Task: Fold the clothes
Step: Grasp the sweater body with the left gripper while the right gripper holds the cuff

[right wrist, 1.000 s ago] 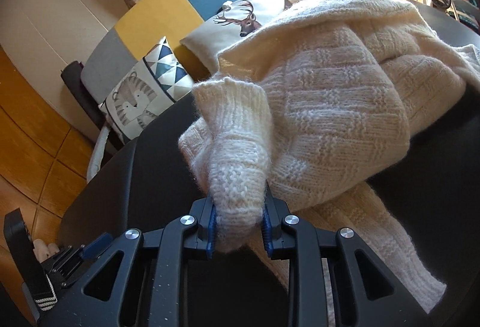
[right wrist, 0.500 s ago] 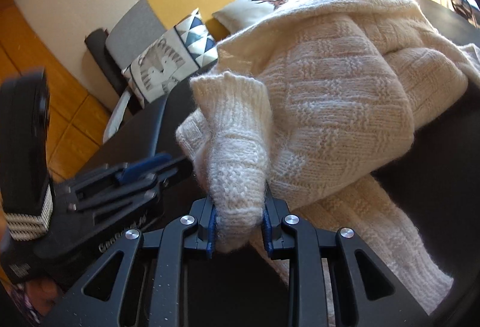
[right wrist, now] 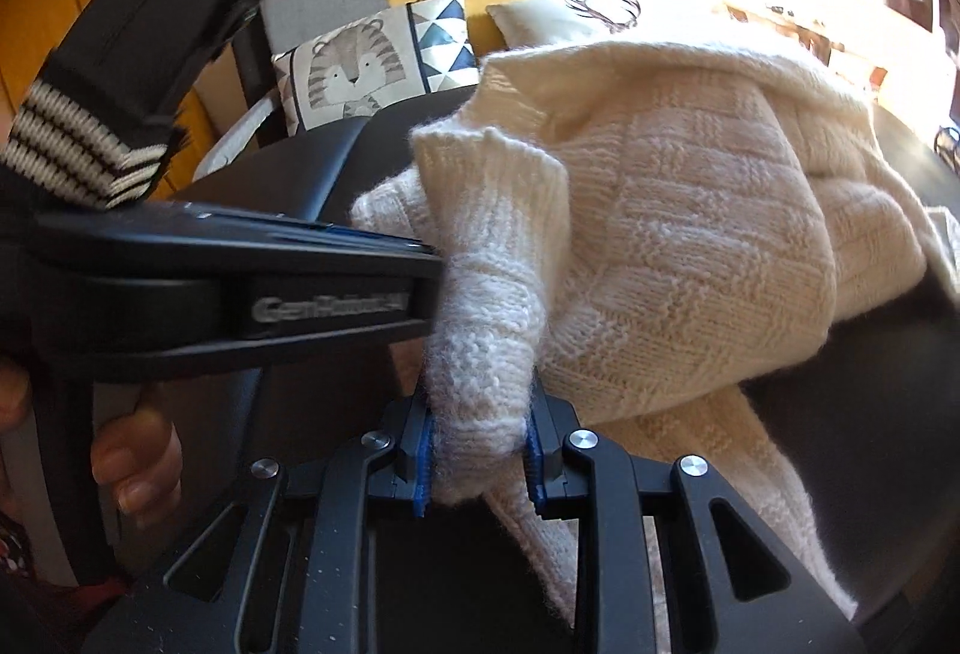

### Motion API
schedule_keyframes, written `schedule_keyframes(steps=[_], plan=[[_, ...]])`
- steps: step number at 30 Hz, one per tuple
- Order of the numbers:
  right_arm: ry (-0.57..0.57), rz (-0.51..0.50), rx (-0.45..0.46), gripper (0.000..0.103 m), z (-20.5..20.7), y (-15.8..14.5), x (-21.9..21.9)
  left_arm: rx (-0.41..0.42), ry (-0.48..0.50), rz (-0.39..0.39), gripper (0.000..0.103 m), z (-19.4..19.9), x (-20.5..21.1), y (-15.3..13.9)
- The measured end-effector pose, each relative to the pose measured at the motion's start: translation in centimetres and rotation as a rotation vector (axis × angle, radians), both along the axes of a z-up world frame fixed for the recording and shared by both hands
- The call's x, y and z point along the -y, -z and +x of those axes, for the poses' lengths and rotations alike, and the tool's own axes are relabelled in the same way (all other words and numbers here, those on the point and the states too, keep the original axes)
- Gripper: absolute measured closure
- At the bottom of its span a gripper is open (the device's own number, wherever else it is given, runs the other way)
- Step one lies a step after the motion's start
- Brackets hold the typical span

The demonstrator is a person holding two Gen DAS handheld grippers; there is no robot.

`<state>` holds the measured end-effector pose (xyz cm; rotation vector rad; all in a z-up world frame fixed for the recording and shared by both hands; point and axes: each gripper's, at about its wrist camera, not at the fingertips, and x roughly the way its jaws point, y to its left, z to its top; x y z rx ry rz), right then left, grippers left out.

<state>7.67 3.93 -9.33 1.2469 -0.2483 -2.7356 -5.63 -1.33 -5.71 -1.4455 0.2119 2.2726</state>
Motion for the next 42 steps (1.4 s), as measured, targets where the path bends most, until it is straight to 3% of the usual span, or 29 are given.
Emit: schedule_keyframes(steps=[3,6,8,10,16,19,25,32,38,42], plan=[[-0.004,0.033,-0.003,0.077,-0.2,0.2,0.8,-0.003,0.021,-0.041,0.077,-0.2,-0.9,0.8],[-0.002,0.043,-0.002,0.068,-0.4,0.4,1.1,-0.048,0.051,-0.092,0.077,0.4,-2.1,1.2],[-0.011,0.025,0.005,0.052,-0.3,0.4,1.0,-0.07,0.054,-0.118,0.077,1.2,-2.6,1.5],[-0.029,0.037,0.013,0.046,0.0,0.2,0.9,-0.076,0.036,-0.113,0.077,1.7,-2.6,1.7],[0.034,-0.015,0.008,0.045,2.4,-0.9,-2.7,-0.039,-0.032,0.034,0.077,2.6,-0.2,1.9],[0.127,-0.025,-0.034,0.036,3.1,-1.7,-5.6,-0.032,-0.077,0.121,0.077,3.3,0.9,2.0],[0.268,-0.042,-0.075,0.036,1.5,-3.1,-10.1,-0.03,-0.082,0.178,0.077,5.0,1.0,2.1],[0.233,-0.011,-0.063,0.035,-2.5,-1.3,-11.0,-0.051,-0.023,0.236,0.077,6.1,1.4,1.7],[0.239,-0.086,-0.031,0.035,-3.3,0.7,-11.3,-0.062,0.026,0.288,0.077,6.8,1.6,1.5],[0.244,-0.105,-0.02,0.035,-3.0,0.9,-11.5,-0.053,0.05,0.371,0.077,6.9,1.6,1.0]])
